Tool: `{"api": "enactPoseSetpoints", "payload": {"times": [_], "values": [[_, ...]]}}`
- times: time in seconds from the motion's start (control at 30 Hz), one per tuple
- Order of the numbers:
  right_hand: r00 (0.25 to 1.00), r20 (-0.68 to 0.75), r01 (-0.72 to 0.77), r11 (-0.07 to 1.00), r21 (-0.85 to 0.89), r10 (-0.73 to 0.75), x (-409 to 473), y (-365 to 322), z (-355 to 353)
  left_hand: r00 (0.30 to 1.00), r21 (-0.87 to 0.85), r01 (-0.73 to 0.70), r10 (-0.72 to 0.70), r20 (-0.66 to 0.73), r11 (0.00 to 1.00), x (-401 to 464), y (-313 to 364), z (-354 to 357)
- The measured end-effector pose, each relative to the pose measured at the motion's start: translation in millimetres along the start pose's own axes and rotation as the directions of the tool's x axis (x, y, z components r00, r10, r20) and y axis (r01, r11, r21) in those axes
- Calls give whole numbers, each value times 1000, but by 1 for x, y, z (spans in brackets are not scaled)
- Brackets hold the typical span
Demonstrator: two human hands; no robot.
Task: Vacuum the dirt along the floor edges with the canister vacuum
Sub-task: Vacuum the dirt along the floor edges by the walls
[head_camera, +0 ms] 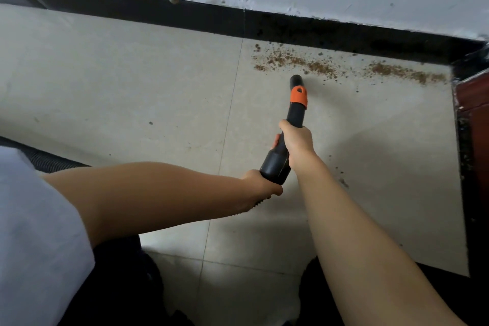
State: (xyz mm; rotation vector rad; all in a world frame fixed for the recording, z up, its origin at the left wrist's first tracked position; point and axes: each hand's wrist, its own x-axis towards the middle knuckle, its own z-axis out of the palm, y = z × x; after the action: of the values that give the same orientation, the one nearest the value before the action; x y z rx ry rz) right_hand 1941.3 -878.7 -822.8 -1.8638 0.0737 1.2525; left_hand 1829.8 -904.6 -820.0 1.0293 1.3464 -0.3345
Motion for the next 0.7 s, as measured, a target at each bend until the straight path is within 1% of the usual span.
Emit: {"api": "enactPoseSetpoints", "payload": {"times": [0.1,0.2,0.37,0.47,0.6,0.7], "values": [[998,-65,3,999,34,-1,4,-2,-22,999,43,-27,25,47,999,5,10,13],[996,-92,-2,999,50,7,8,-3,-39,996,64,-38,33,81,997,8,15,29],[996,-88,-8,995,95,17,14,-12,-52,997,66,-63,59,53,996,8,26,38],[999,-37,-9,995,101,13,15,-21,-45,998,57,-59,58,6,997,1,34,33],[997,68,-31,999,41,28,5,-24,-25,997,10,-22,23,-80,1000,-12,27,25],[992,119,-43,999,-5,43,-2,-22,-16,996,0,15,-15,-88,1000,-21,22,19]]}}
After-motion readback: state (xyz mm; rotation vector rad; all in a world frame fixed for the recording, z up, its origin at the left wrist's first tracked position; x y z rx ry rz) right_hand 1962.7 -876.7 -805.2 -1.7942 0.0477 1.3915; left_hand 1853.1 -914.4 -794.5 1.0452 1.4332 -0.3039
